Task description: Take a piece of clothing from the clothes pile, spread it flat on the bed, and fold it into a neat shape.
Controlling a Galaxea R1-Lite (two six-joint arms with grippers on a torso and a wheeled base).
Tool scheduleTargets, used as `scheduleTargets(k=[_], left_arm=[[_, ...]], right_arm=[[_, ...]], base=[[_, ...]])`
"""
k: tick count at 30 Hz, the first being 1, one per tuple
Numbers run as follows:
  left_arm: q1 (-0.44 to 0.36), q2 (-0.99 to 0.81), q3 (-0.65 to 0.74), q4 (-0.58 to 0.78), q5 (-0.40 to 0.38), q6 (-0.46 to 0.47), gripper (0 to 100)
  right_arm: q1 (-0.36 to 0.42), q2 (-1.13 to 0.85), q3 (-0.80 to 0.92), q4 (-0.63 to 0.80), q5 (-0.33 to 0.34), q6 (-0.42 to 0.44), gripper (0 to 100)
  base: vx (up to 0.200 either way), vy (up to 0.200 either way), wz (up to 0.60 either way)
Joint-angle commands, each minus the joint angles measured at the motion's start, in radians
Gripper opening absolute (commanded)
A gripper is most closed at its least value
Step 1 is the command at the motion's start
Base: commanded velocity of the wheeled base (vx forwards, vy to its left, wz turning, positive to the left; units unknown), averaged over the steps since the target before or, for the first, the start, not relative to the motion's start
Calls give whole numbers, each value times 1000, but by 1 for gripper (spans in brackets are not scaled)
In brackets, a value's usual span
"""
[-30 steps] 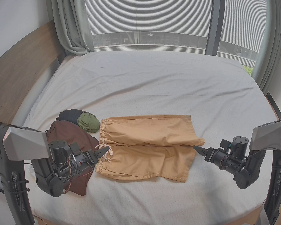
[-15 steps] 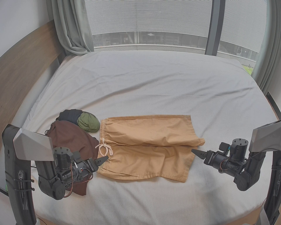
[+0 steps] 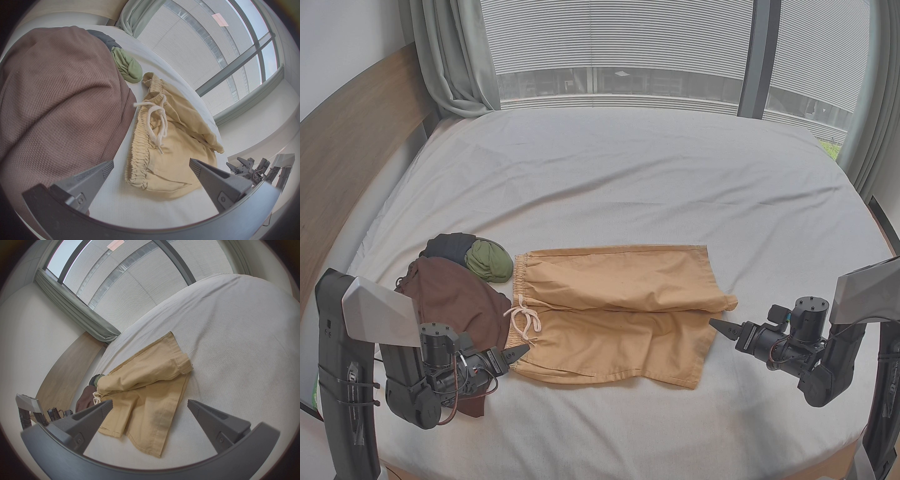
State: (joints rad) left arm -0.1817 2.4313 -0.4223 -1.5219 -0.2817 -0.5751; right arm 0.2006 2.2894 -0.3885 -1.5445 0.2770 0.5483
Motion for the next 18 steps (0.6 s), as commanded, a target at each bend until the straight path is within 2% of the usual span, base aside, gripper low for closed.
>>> scheduleTargets(k=[1, 12, 13, 18], left_arm=[[1, 26, -1, -3, -2, 0, 100], [-1, 46, -9, -11, -5, 0, 100], [-1, 49, -10, -11, -5, 0, 0], [-1, 60, -21, -12, -7, 0, 0]], right_arm=[[-4, 7, -3, 0, 1, -1, 100], [-3, 15, -3, 0, 1, -1, 100], [-3, 15, -3, 0, 1, -1, 100], [-3, 28, -3, 0, 1, -1, 100]], base=[[0, 0, 0], [0, 0, 0], [0, 0, 0], [0, 0, 0]])
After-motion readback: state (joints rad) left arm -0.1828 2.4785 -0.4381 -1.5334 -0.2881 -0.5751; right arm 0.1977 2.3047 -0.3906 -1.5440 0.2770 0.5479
